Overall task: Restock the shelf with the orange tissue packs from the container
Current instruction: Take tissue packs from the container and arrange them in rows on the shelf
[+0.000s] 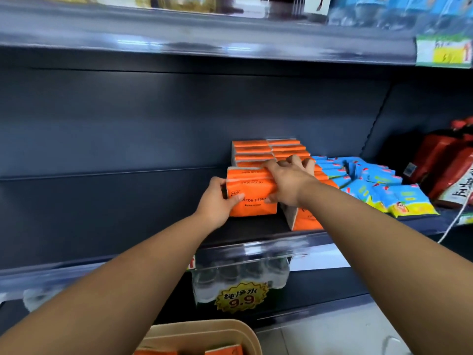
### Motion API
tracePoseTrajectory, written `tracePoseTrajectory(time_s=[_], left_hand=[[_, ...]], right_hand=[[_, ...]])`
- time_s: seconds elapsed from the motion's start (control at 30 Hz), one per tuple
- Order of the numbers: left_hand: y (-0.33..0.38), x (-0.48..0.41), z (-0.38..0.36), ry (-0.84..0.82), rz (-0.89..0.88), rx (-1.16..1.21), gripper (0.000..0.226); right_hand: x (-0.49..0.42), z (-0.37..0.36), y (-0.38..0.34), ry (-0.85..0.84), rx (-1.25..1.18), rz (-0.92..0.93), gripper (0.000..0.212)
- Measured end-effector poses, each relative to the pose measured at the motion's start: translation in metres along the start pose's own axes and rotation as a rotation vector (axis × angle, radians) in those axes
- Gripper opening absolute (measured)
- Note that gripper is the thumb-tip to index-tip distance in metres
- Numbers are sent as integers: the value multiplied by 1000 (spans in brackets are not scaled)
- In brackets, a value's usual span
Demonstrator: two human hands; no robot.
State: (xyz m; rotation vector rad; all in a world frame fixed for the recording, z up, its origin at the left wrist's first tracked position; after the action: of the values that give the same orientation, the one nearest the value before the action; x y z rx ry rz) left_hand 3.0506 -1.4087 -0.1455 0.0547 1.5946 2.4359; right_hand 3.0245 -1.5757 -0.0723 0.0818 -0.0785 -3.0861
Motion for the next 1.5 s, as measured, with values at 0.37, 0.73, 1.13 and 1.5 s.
tracePoseTrajectory(time_s=[0.37, 0.73, 1.13, 1.5], left_hand=[[-7, -28, -23, -16, 27, -56, 56], [-1, -34, -38, -86, -7, -219, 75], [1, -23, -8, -154, 102, -142, 96], [14, 58, 70, -147, 38, -189, 46]], right_hand=[[-26, -19, 19, -46, 60, -88, 80], [-31, -25, 17, -50, 48, -120, 80], [-12, -21, 15, -82, -104, -112, 85], [37, -21, -36, 189, -699, 3, 48]])
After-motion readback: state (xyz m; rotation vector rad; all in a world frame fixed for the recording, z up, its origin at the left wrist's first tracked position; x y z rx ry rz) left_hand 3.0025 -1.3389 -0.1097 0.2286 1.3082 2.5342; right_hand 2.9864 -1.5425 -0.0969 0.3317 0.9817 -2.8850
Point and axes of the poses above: each hand's wrist, its own x-axis away from the middle knuckle, its own z-axis out of the back of the hand, y = z × x, the point moved 6 cm from there along -x, towards the middle knuckle, and after that the axes turned 2 degrees about -y, right-handed, at the moved point
